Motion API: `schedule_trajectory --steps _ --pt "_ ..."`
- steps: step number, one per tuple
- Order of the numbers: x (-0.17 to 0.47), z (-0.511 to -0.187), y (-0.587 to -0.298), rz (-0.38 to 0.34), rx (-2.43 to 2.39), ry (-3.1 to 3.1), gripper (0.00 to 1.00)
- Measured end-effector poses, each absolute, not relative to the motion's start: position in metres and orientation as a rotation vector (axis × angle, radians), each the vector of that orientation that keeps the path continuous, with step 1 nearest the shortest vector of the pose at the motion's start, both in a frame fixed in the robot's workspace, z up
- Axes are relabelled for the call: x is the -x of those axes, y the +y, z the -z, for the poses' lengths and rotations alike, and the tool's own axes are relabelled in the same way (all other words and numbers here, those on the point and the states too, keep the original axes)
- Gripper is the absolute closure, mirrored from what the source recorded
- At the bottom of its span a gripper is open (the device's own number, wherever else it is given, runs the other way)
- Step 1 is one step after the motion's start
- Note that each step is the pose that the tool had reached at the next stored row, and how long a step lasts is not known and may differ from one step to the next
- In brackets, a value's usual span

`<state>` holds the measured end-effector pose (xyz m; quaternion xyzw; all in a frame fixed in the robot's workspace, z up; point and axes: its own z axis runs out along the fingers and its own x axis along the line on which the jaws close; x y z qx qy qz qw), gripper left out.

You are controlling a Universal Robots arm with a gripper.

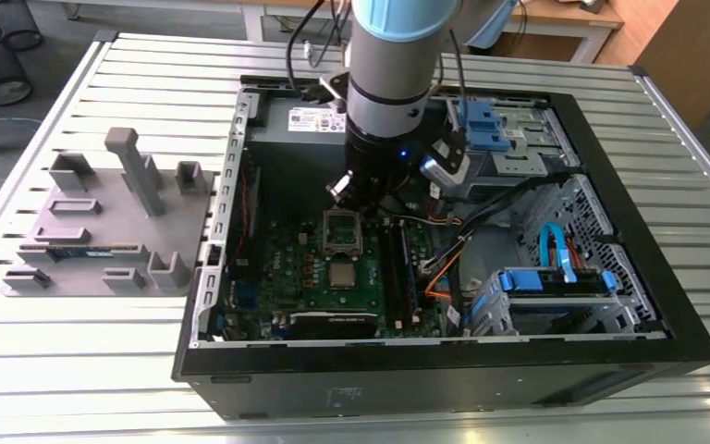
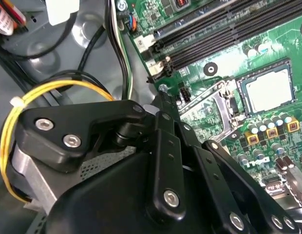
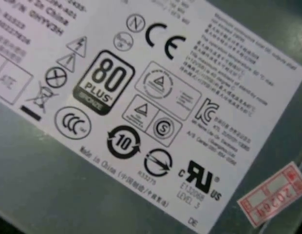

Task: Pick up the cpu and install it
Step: 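Close the cpu cover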

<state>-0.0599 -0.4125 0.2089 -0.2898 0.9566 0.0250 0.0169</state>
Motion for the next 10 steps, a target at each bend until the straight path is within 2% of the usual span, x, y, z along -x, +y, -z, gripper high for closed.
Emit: schedule_trajectory --steps 10 --pt "0.0660 -0.2169 -0.4127 -0.074 0.909 2.963 0.89"
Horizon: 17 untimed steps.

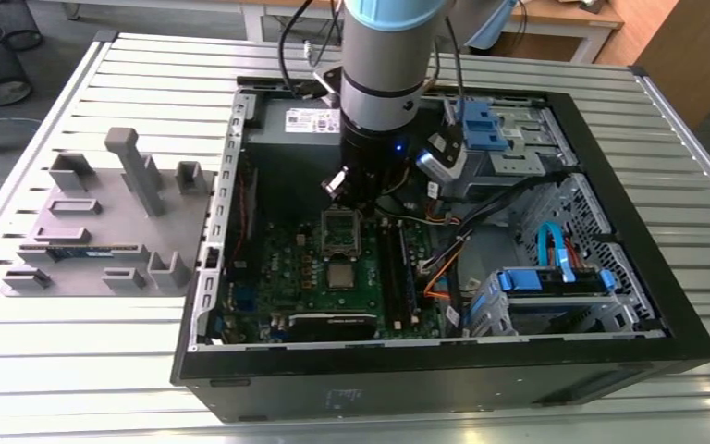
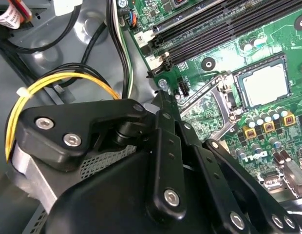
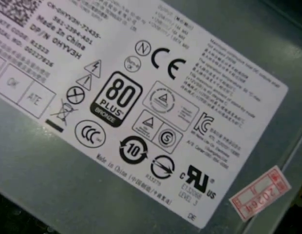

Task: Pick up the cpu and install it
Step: 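Close the cpu cover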

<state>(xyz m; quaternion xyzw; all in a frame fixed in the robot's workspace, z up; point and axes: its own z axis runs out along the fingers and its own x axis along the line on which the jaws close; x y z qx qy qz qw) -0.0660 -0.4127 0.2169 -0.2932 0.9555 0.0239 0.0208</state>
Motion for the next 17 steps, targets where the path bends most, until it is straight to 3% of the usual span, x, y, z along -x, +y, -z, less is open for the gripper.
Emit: schedule_trajectory --steps 17 --pt "0.069 -0.230 -0.413 -0.071 0.924 2.952 0.89"
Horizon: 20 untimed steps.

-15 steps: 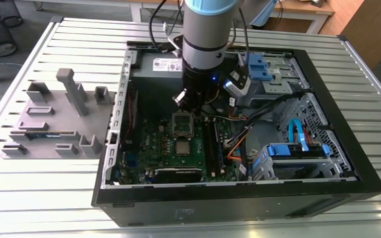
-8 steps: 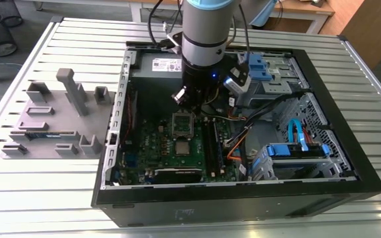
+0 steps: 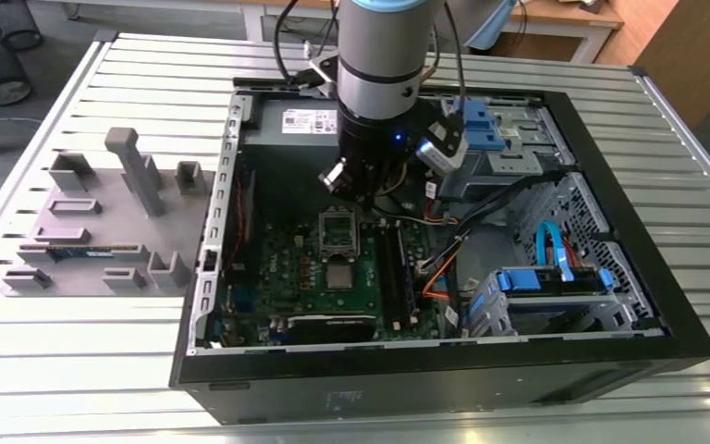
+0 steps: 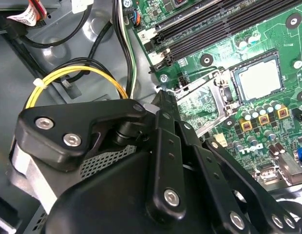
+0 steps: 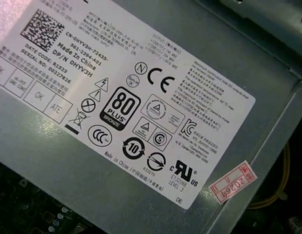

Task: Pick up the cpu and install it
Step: 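Close the cpu cover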

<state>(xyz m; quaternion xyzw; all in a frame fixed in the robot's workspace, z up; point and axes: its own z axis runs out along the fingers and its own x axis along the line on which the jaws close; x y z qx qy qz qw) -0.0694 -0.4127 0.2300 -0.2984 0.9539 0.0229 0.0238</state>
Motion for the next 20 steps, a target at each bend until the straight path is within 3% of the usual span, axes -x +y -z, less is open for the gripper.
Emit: schedule_trajectory --steps 20 --pt "0.067 -0.225 -0.424 -0.069 0.890 2.962 0.89"
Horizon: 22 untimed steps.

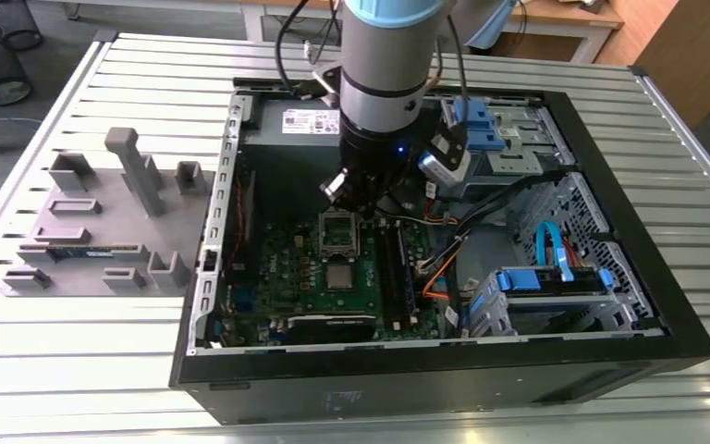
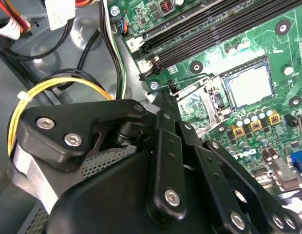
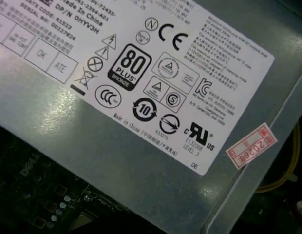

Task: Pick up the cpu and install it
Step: 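Close the cpu cover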

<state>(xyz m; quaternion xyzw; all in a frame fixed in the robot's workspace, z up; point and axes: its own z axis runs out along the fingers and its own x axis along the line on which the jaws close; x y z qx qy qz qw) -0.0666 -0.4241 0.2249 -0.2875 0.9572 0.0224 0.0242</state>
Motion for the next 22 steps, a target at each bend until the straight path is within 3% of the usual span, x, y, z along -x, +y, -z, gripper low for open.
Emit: schedule_trajectory --steps 22 --pt "0.060 -0.212 -0.423 -0.066 0.753 2.997 0.89"
